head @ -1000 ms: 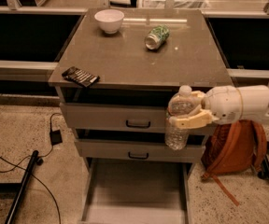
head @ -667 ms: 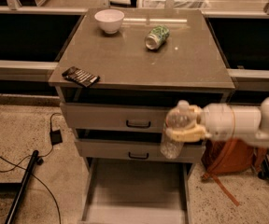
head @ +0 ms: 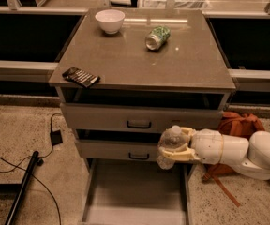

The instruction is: Place water bottle into bottom drawer

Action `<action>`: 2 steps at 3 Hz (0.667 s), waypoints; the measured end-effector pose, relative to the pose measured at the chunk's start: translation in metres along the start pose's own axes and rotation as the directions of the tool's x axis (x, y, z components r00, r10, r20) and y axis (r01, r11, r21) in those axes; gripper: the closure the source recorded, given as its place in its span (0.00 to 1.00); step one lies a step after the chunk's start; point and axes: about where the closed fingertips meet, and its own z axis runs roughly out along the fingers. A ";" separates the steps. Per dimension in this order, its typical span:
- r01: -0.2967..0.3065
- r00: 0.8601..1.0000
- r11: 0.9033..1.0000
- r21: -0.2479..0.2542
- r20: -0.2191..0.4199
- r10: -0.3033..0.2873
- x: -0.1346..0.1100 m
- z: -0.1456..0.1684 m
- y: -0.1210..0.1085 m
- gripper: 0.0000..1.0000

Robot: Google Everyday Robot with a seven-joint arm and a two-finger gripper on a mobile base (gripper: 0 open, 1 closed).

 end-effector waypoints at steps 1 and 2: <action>0.001 1.000 1.000 0.000 -0.001 -0.001 -0.001 0.000 -0.001 1.00; -0.018 1.000 0.999 0.031 -0.020 0.018 0.029 0.004 -0.009 1.00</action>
Offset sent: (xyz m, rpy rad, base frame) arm 0.0544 -0.0191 -0.1456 -0.0539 0.0966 -0.1844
